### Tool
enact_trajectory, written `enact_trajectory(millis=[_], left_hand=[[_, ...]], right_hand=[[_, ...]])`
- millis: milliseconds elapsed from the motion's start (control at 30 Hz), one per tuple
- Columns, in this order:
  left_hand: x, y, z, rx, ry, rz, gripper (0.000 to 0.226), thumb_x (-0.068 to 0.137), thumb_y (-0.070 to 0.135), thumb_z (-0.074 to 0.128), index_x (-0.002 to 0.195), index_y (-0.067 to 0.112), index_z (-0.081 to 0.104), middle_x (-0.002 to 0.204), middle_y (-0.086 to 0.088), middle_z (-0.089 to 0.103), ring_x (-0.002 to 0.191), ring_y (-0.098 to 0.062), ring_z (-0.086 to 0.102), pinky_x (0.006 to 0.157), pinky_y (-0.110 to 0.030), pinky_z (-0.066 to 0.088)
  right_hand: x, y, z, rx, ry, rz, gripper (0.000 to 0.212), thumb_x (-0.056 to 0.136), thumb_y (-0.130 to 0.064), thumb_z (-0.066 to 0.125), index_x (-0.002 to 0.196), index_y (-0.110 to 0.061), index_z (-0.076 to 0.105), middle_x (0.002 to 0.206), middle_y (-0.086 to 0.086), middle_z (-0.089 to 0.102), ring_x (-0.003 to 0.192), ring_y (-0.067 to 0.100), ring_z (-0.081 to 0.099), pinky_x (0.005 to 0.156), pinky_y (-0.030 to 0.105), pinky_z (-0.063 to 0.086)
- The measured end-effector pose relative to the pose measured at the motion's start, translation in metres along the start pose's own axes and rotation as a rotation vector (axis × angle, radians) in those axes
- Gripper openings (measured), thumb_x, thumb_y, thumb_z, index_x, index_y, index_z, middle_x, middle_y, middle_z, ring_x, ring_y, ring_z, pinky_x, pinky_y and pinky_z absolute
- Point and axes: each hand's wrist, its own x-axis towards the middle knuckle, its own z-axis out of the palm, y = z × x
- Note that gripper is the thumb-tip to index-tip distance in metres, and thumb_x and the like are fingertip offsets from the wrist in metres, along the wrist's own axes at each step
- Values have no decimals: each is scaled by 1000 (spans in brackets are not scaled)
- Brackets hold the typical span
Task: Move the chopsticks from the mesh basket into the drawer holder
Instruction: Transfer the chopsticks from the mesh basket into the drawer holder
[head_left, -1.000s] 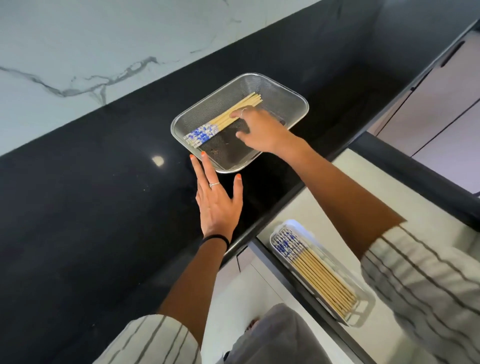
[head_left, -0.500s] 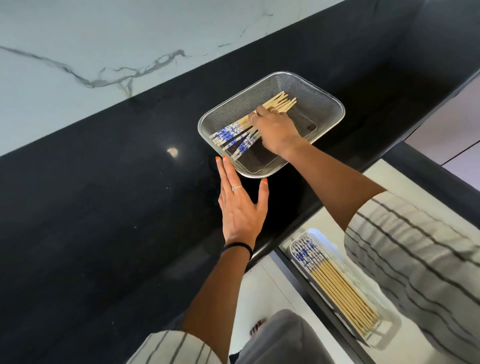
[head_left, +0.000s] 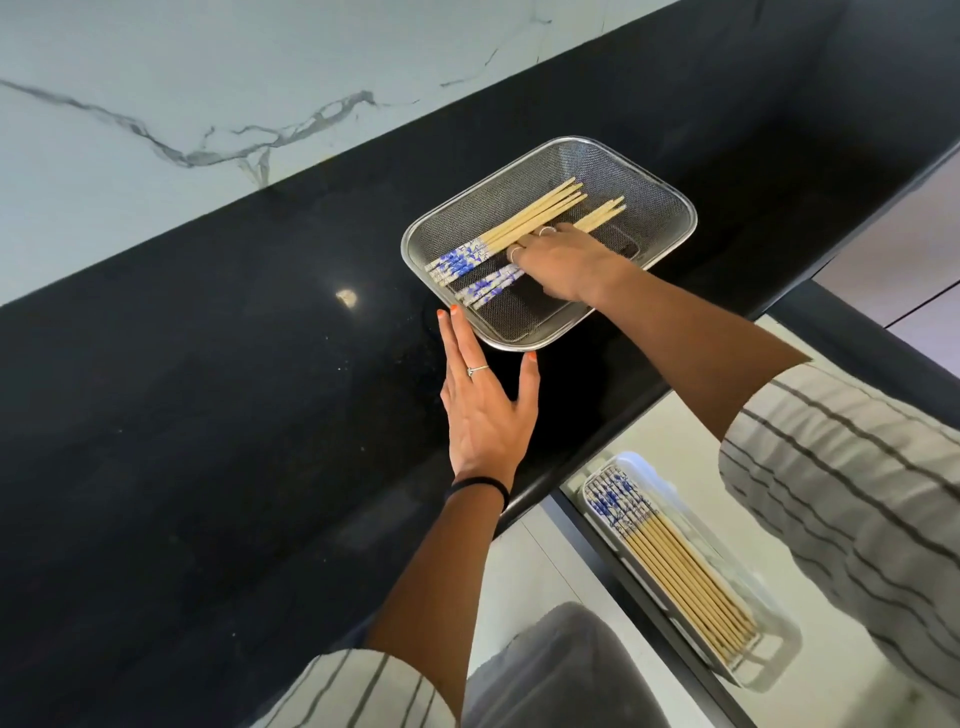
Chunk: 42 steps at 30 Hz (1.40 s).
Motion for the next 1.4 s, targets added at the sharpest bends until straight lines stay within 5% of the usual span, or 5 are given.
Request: enact_trajectory(millis=[400,567,933,1133,1400], left_hand=[[-2,3,-3,14,-9,-9,84,97,51,47,156,20,-5,165,-2,-3,146,-30,27,114,-51,27],[-2,5,-3,53,-15,7,86,97,47,50,156,18,-6,164,-3,-3,144,-32,29,113,-53,28],[-4,9,0,110,45,2,83,97,38,52,155,15,-3,164,-9,3,135,-41,41,107,-55,39],[-5,13,-2,128,49,-15,83,98,37,52,155,14,-3,164,-7,3,126,-41,49,106,-53,39],[-5,12,0,99,71,-2,81,98,34,53,156,15,-1,164,-7,6,132,-38,43,109,-47,36]], right_hand=[[-107,19,-67,428,504,215,24,96,-11,44,118,-2,45,100,25,60,83,40,58,64,38,38],[-209,31,-24,883,349,423,20,99,-26,46,94,-7,49,65,0,47,55,14,42,56,24,30],[-306,-49,135,1224,-363,504,18,99,-25,41,82,-23,46,77,-2,55,74,14,53,78,34,43],[-306,-77,165,1160,-460,520,25,98,-28,38,73,-28,37,82,-5,54,72,10,52,72,24,38],[-275,-95,186,1111,-464,636,30,100,-24,38,112,-2,55,117,20,63,106,31,60,78,27,41]])
